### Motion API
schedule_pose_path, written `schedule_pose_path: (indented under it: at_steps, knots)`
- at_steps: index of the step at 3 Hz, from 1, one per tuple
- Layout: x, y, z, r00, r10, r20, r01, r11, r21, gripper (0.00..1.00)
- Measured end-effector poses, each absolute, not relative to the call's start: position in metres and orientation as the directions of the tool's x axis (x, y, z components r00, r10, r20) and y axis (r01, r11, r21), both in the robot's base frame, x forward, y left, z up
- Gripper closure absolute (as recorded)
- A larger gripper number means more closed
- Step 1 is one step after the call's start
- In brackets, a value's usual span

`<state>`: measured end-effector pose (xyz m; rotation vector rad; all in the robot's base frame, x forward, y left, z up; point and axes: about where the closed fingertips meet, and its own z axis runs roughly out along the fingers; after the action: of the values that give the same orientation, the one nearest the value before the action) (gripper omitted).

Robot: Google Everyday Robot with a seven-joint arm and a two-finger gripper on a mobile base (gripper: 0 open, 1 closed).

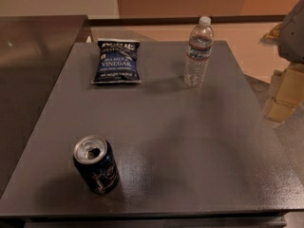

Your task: Move water bottle near pepsi can

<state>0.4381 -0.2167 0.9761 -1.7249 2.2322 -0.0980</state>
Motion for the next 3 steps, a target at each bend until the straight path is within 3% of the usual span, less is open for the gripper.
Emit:
schedule_pose_path:
  at_steps: [2,3]
  knots:
    - [0.452,-0.216,0.976,-0.244,-0.941,-0.234,-0.917,0.302,-0.261,0.00]
    - [0.484,-0.218,0.971,-0.281,-0.909,-0.308,-0.890,0.367,-0.272,0.00]
